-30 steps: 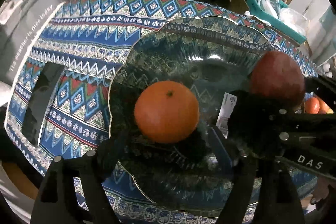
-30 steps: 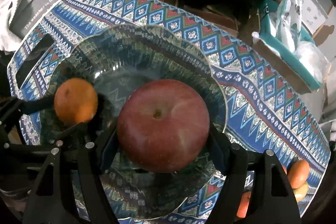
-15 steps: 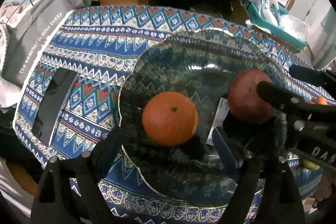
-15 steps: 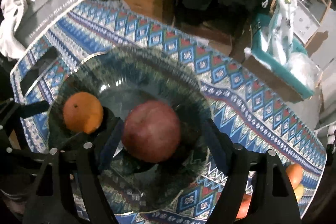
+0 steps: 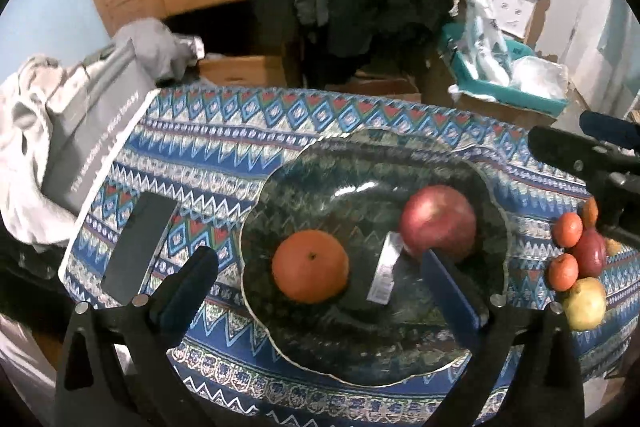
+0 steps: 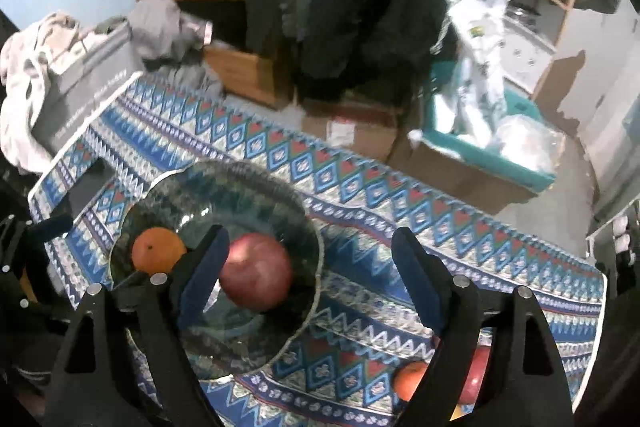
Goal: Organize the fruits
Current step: 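Open both tools and withdraw them from the glass plate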
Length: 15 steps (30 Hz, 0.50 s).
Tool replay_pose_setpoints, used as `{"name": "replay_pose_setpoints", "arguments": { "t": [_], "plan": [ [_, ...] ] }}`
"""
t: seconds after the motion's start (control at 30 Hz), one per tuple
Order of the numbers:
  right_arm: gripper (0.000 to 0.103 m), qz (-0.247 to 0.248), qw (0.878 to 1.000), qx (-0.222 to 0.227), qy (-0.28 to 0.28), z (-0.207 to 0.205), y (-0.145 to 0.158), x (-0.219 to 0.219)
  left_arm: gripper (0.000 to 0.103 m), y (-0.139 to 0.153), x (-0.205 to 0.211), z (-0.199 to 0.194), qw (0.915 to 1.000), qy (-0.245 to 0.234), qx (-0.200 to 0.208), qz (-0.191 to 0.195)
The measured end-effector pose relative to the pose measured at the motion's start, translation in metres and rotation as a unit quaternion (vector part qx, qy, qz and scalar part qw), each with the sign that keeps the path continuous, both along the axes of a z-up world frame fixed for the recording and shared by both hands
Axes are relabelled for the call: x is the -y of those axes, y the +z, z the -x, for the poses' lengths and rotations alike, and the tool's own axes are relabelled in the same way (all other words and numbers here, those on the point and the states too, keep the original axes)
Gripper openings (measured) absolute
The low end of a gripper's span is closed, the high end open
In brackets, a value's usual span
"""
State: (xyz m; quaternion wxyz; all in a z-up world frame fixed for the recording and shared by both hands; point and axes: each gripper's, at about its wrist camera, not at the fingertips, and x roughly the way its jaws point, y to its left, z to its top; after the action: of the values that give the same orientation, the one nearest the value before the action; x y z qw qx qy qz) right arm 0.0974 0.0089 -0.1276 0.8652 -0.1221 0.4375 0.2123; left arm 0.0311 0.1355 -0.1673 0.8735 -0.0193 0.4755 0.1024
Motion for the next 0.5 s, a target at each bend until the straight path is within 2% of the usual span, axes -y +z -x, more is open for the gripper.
{"name": "replay_pose_setpoints", "arguments": {
  "t": [0.2, 0.37, 0.5],
  "plan": [
    [0.087, -0.002, 0.999, 0.029, -0.019, 0.011, 0.024, 0.028, 0.102, 0.019, 0.023, 0.001, 0.9995, -0.024, 0.011, -0.014],
    [0.088, -0.006, 0.998, 0.047, -0.037, 0.022, 0.040, 0.056, 0.102, 0.035, 0.038, 0.007, 0.9974, -0.057, 0.041, 0.018],
    [0.088, -0.010, 0.997, 0.056, -0.053, 0.030, 0.051, 0.082, 0.102, 0.044, 0.053, 0.009, 0.9951, -0.078, 0.057, 0.017]
  ]
}}
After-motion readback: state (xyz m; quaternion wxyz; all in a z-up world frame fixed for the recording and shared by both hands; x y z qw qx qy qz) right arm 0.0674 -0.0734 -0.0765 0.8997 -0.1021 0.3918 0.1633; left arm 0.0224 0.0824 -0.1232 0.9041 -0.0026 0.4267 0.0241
